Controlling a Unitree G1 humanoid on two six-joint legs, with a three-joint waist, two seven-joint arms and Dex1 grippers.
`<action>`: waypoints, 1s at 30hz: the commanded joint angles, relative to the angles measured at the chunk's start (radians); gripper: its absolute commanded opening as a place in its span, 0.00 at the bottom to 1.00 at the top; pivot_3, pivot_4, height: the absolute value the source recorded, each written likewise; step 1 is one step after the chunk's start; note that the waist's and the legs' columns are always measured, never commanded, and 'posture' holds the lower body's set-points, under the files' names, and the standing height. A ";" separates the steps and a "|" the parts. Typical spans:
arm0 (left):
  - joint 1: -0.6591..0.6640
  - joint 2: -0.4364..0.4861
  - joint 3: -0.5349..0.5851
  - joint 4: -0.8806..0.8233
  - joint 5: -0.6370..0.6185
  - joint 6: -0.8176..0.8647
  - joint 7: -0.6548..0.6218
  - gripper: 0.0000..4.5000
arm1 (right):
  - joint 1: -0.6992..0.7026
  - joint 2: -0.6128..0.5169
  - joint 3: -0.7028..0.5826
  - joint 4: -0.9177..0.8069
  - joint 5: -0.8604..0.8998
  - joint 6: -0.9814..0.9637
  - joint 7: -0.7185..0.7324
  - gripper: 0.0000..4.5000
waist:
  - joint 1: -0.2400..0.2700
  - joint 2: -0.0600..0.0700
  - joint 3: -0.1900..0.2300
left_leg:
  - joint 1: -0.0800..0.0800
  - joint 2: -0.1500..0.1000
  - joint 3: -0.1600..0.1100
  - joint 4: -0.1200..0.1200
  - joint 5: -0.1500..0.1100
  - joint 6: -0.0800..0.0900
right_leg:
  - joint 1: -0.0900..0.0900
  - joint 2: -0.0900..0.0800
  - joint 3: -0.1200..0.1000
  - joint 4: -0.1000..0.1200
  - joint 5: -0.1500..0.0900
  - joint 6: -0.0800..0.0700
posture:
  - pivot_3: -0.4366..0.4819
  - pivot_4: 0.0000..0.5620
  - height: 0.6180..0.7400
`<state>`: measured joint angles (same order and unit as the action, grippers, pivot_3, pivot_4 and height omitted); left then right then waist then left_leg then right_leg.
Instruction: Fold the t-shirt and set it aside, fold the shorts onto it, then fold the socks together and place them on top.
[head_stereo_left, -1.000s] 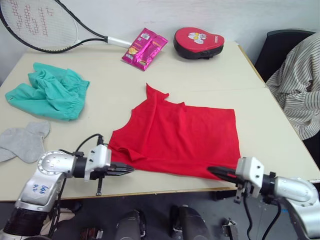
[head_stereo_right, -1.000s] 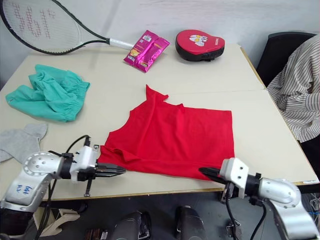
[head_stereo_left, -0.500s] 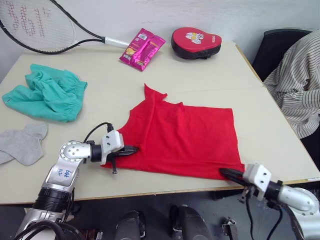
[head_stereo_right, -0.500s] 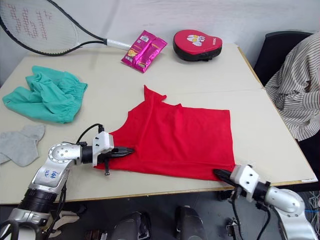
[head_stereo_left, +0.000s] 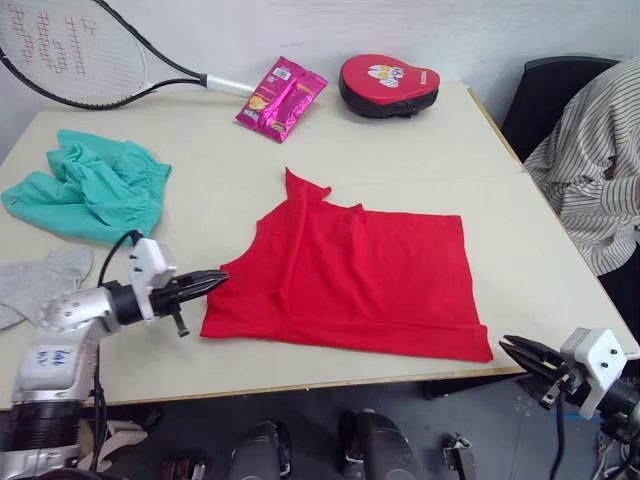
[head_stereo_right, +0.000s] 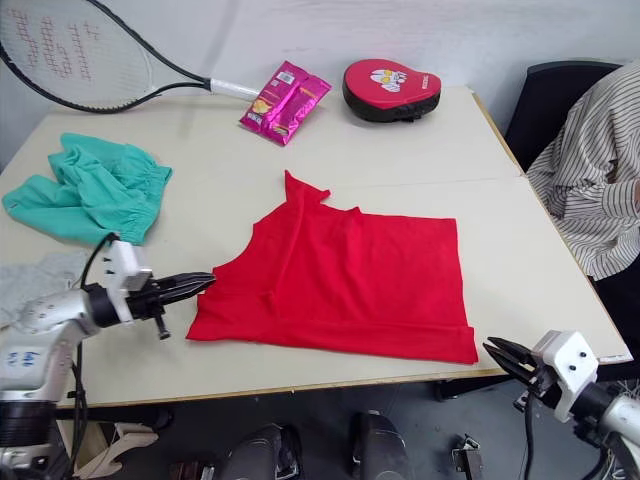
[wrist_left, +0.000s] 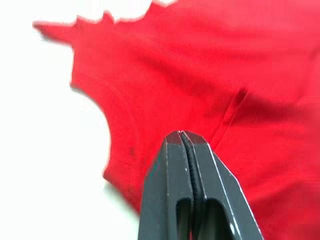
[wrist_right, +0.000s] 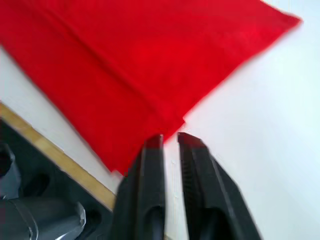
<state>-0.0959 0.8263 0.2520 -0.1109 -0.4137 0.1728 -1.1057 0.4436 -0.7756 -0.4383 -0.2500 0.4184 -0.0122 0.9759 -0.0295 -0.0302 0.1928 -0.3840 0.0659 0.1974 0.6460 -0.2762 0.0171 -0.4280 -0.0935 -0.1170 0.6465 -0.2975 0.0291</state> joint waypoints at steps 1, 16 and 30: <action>0.077 0.037 -0.017 -0.048 0.055 -0.132 -0.076 0.32 | -0.006 -0.032 0.030 -0.052 -0.038 -0.035 0.045 0.42 | 0.003 0.003 -0.002 | 0.000 0.000 0.000 -0.001 0.000 0.000 | 0.000 0.000 0.000 -0.002 0.000 0.000 | 0.48 0.27 1.00; -0.013 0.021 -0.194 0.162 0.291 -0.329 0.006 0.85 | -0.159 -0.097 0.197 0.097 -0.188 -0.082 0.103 0.62 | 0.018 0.003 -0.002 | -0.003 0.000 0.000 0.000 -0.003 0.003 | -0.001 0.000 -0.002 -0.004 0.001 0.001 | 0.48 0.27 1.00; 0.027 0.075 -0.217 0.174 0.327 -0.305 0.015 0.16 | -0.228 -0.131 0.253 0.235 -0.197 -0.121 0.174 0.00 | 0.023 0.004 -0.008 | 0.000 0.000 0.000 0.001 -0.002 0.005 | 0.002 0.000 -0.001 -0.006 0.003 0.000 | 0.48 0.27 1.00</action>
<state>-0.1119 0.8767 0.0209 0.0622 -0.1329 -0.1606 -1.1187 0.2091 -0.8878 -0.1899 -0.0523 0.2343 -0.1344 1.1438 -0.0069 -0.0261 0.1850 -0.3844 0.0661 0.1974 0.6465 -0.2787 0.0219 -0.4266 -0.0939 -0.1176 0.6402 -0.2947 0.0289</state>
